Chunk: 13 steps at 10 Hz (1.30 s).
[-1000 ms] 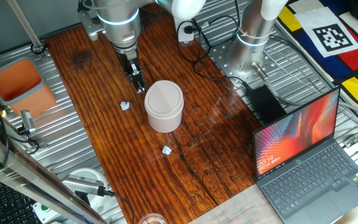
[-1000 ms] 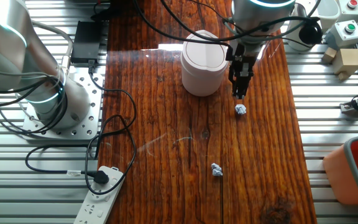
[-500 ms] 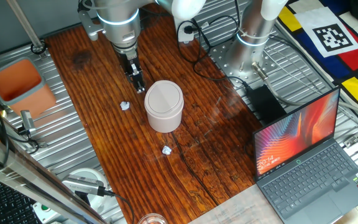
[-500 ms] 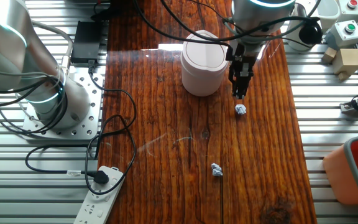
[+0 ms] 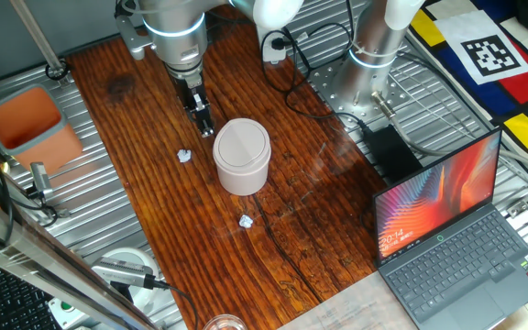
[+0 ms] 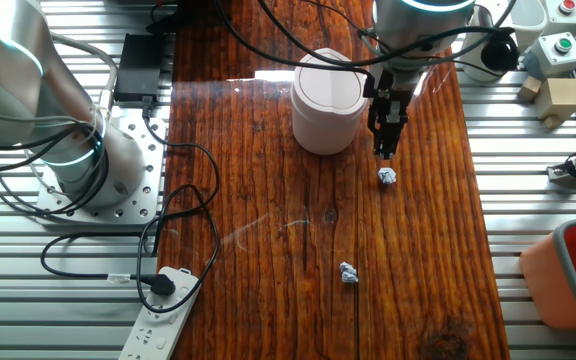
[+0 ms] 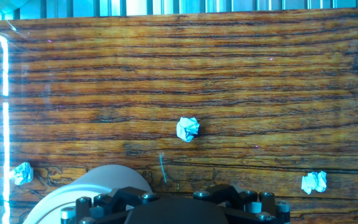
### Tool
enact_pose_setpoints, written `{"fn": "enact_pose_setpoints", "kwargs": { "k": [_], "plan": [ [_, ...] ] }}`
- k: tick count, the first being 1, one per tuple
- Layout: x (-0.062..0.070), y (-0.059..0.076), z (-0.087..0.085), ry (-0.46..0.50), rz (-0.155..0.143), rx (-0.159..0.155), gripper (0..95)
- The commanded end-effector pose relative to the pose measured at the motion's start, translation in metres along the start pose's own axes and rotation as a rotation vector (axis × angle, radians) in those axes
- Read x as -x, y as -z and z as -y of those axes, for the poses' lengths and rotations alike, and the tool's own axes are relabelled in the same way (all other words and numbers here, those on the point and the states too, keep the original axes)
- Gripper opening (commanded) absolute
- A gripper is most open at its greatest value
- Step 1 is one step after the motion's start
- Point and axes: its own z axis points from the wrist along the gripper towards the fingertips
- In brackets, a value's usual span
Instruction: Put the garbage in the trash can
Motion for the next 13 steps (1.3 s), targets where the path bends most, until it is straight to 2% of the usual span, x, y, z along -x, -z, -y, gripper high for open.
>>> {"fn": "enact_pose_setpoints", "kwargs": {
  "k": [1, 8, 13],
  "plan": [
    [-0.0001, 0.0004, -0.0001, 0.502, -0.104, 0.078, 0.0],
    [-0.0006, 0.0031, -0.0007, 0.498, -0.113, 0.071, 0.0],
    [-0.0011, 0.004, 0.0014, 0.488, -0.125, 0.052, 0.0]
  ]
}}
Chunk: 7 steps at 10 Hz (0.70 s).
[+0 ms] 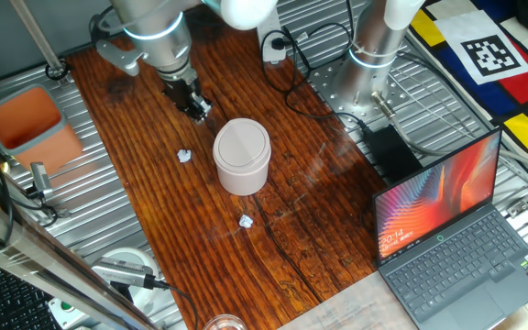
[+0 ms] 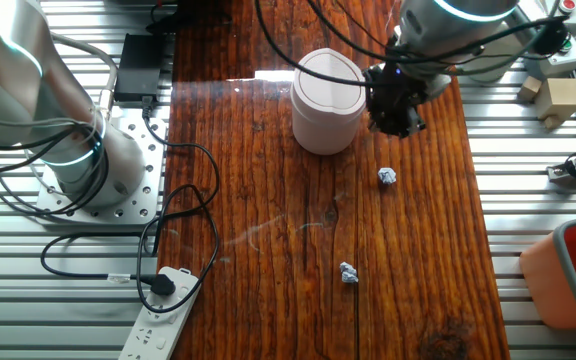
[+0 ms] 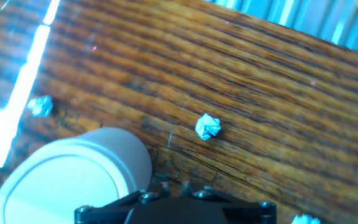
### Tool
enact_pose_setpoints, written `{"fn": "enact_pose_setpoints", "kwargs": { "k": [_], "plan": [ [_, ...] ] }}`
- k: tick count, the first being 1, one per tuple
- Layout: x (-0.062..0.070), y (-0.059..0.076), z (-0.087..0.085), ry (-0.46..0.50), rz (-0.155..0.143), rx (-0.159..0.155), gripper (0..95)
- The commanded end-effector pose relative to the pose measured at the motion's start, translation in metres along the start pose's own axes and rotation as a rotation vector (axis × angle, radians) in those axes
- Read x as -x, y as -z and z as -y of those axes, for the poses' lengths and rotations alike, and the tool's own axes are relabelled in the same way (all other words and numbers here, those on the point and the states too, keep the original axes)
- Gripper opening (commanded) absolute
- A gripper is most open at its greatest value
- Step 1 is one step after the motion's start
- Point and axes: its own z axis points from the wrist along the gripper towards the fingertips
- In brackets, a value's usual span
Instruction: Put the garbage in the trash can
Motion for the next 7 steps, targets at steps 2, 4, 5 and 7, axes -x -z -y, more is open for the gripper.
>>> {"fn": "enact_pose_setpoints", "kwargs": {
  "k": [2, 4, 5, 7],
  "plan": [
    [-0.006, 0.004, 0.007, 0.008, -0.024, -0.012, 0.0],
    [-0.01, 0.005, 0.01, 0.004, -0.022, -0.013, 0.0],
    [-0.013, 0.004, 0.015, 0.006, -0.022, -0.014, 0.0],
    [-0.018, -0.001, 0.025, 0.025, -0.023, -0.015, 0.0]
  ]
}}
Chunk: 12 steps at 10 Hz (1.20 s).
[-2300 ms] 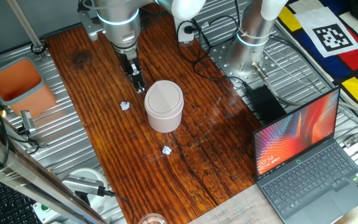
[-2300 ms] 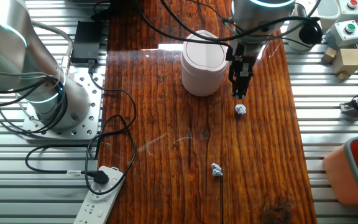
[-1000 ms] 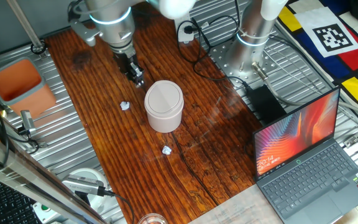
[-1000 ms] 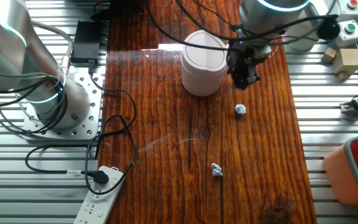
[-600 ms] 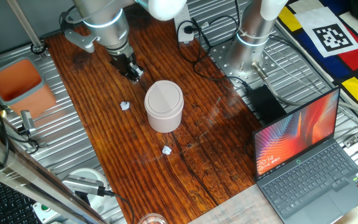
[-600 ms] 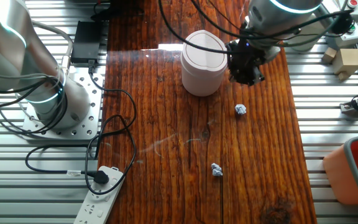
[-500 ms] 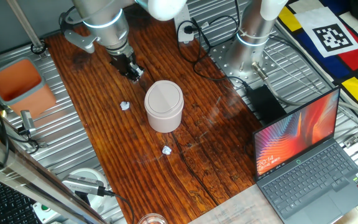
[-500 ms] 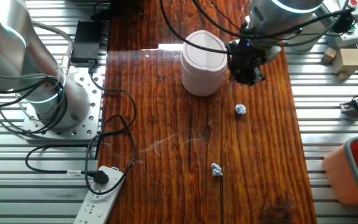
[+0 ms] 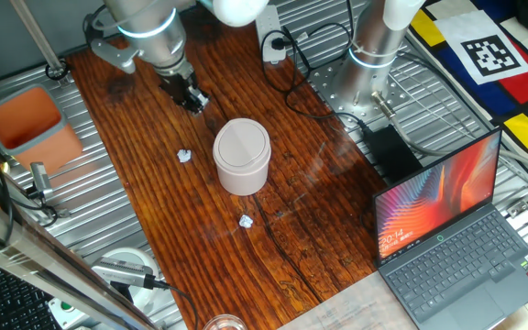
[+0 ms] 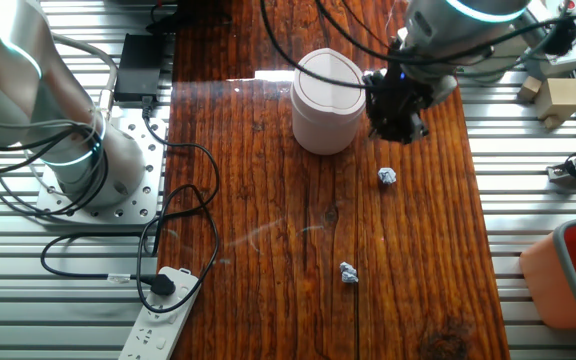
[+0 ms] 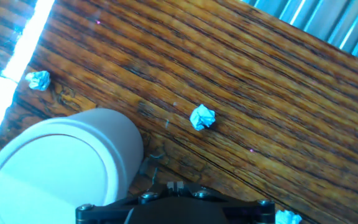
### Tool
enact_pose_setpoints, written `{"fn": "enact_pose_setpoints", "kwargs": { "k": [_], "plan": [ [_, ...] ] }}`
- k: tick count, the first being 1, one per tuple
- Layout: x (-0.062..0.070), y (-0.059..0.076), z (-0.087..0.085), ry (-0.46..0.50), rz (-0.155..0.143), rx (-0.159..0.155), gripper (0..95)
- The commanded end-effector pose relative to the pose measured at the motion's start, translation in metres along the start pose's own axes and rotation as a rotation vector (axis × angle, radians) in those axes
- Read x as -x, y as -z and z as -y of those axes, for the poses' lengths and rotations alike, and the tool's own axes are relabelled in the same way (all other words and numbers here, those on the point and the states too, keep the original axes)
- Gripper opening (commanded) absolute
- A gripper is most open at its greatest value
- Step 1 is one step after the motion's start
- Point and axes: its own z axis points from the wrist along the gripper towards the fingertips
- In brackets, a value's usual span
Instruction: Put the garbage in the trash can
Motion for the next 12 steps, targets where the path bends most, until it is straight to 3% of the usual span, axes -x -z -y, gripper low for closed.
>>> {"fn": "enact_pose_setpoints", "kwargs": {
  "k": [1, 3, 7, 10, 12],
  "plan": [
    [-0.003, -0.005, 0.013, 0.03, -0.002, 0.003, 0.0],
    [0.011, -0.008, 0.018, 0.004, 0.006, 0.008, 0.0],
    [0.057, -0.048, 0.003, -0.004, 0.031, -0.007, 0.0],
    [0.063, -0.067, 0.006, 0.002, 0.045, -0.02, 0.0],
    [0.07, -0.081, 0.009, -0.012, 0.041, -0.063, 0.0]
  ]
}}
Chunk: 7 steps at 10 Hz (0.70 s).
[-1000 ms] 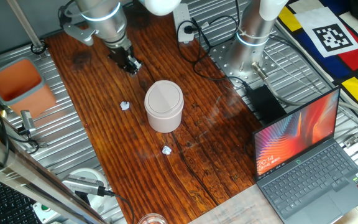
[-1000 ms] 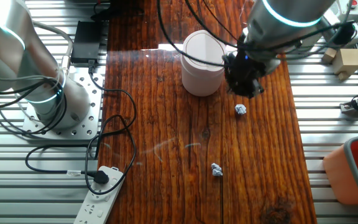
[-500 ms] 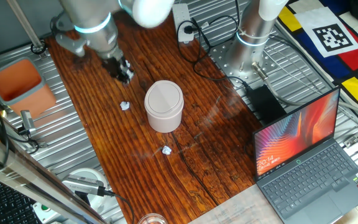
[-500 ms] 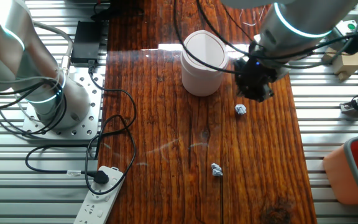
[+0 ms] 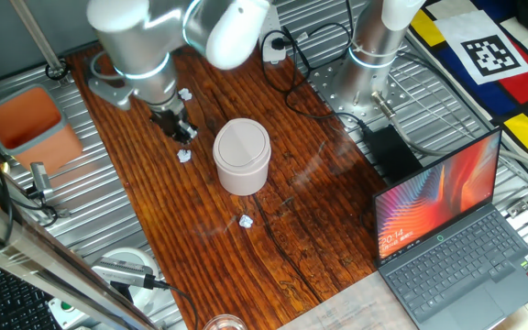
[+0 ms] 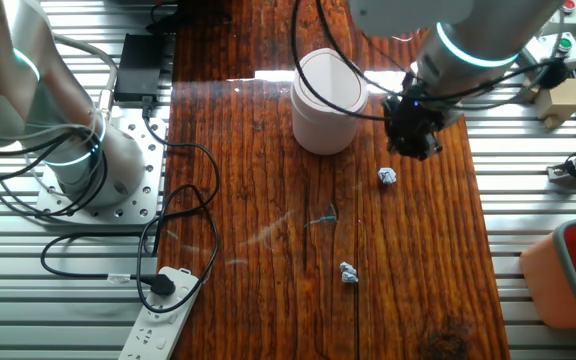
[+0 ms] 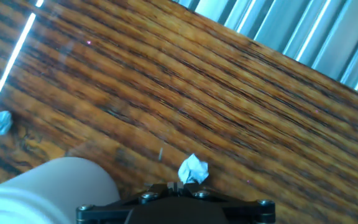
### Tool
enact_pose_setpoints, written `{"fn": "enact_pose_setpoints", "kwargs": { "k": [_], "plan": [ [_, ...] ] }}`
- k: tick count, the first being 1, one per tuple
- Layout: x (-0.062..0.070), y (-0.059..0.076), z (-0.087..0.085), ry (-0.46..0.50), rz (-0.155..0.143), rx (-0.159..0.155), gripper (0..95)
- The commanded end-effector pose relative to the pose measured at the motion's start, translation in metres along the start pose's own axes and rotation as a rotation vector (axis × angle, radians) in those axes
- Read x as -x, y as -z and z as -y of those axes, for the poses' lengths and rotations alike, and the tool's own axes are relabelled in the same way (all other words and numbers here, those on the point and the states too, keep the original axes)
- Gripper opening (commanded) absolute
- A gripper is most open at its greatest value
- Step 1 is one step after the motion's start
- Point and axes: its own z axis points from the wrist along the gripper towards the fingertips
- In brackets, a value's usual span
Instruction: Put the garbage in the trash can
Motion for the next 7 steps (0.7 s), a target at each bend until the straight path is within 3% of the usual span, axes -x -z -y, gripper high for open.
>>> {"fn": "enact_pose_setpoints", "kwargs": {
  "k": [1, 4, 7],
  "plan": [
    [0.0005, -0.0044, 0.0048, 0.003, -0.016, -0.033, 0.0],
    [0.0002, -0.005, 0.0062, 0.018, -0.013, -0.014, 0.0],
    [0.0002, -0.005, 0.0062, 0.03, -0.064, -0.012, 0.0]
  ]
}}
